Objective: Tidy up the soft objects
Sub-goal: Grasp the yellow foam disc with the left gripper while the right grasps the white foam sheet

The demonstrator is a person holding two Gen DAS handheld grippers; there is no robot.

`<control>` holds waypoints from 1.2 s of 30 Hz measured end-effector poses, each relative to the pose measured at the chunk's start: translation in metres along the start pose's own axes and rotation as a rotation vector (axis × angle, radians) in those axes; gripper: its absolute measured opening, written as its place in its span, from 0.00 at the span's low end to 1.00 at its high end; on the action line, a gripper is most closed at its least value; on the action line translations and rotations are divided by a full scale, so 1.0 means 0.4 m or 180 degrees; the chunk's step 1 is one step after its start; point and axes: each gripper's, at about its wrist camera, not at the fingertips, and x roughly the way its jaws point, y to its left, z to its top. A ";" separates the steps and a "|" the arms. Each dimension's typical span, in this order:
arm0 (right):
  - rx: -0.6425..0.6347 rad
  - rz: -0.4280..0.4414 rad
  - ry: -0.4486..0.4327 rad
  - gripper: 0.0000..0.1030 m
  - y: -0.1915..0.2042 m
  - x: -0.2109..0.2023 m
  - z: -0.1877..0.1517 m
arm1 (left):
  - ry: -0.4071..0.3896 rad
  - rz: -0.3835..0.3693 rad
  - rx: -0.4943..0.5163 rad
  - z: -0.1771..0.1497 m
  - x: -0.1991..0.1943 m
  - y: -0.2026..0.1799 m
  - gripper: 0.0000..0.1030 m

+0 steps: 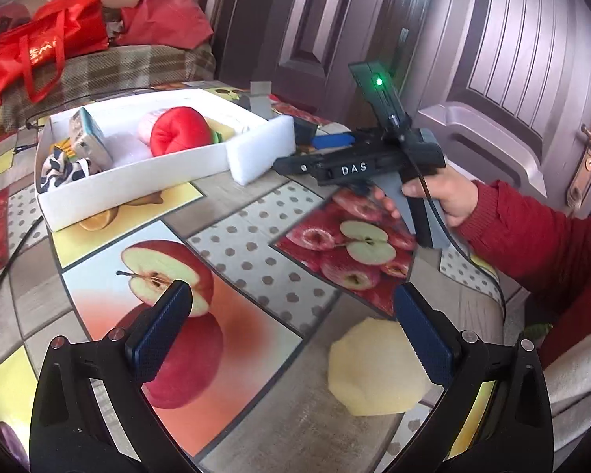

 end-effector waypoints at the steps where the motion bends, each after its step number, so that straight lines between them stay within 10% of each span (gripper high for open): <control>1: -0.0015 -0.0007 -0.0051 1.00 0.001 -0.009 0.000 | 0.0027 0.0029 0.0054 -0.001 0.004 -0.012 1.00; 7: -0.0153 -0.0134 -0.0564 1.00 0.048 -0.056 0.017 | 0.0119 0.0054 0.0180 -0.006 0.013 -0.039 1.00; 21: -0.0070 -0.0473 -0.0206 1.00 0.119 0.043 0.075 | 0.0757 0.0072 0.0576 -0.064 0.068 -0.142 0.99; 26: -0.0048 -0.0462 -0.0206 0.88 0.116 0.041 0.073 | 0.0811 0.0175 0.0473 -0.065 0.078 -0.122 0.89; 30: 0.0007 -0.0373 -0.0303 0.87 0.110 0.026 0.069 | 0.0738 0.0306 0.0463 -0.063 0.071 -0.113 0.63; 36: 0.0093 -0.0402 -0.0853 0.86 0.104 -0.057 0.045 | 0.0576 0.0425 0.0259 -0.059 0.047 -0.076 0.60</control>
